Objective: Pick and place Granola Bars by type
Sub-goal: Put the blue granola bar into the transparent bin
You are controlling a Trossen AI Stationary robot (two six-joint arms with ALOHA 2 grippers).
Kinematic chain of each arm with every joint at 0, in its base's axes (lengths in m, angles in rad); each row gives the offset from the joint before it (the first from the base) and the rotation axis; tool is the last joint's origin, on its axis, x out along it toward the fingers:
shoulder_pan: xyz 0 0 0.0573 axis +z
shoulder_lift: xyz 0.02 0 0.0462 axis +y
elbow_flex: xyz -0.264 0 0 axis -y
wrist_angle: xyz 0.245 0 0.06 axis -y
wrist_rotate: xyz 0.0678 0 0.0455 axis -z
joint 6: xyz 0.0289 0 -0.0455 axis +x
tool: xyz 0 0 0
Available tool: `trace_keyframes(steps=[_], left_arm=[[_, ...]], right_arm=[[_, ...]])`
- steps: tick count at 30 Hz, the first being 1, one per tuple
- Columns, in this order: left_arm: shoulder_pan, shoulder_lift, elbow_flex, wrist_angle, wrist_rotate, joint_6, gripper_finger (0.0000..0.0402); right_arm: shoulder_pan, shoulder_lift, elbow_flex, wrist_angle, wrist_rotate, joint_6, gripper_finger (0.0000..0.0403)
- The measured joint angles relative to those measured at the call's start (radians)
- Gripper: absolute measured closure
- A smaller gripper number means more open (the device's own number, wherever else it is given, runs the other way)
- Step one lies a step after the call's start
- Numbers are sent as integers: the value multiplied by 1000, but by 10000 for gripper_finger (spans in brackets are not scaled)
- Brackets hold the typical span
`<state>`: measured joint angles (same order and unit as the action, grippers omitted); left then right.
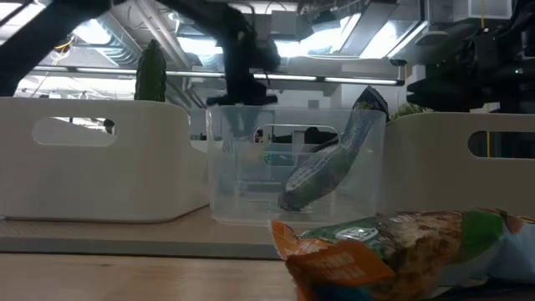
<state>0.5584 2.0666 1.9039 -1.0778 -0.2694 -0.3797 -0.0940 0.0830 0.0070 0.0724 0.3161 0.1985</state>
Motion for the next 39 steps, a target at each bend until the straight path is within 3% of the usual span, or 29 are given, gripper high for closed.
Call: trace_keyframes(steps=[14,26,39], left_arm=[[-74,64,-49,-1,-44,-239,230],[-77,91,-51,-169,-27,-359,160],[-107,184,-50,-106,39,-449,141]], right_arm=[[0,0,0,17,15,-172,235],[-1,0,0,60,57,-235,235],[-19,0,0,140,79,-338,235]])
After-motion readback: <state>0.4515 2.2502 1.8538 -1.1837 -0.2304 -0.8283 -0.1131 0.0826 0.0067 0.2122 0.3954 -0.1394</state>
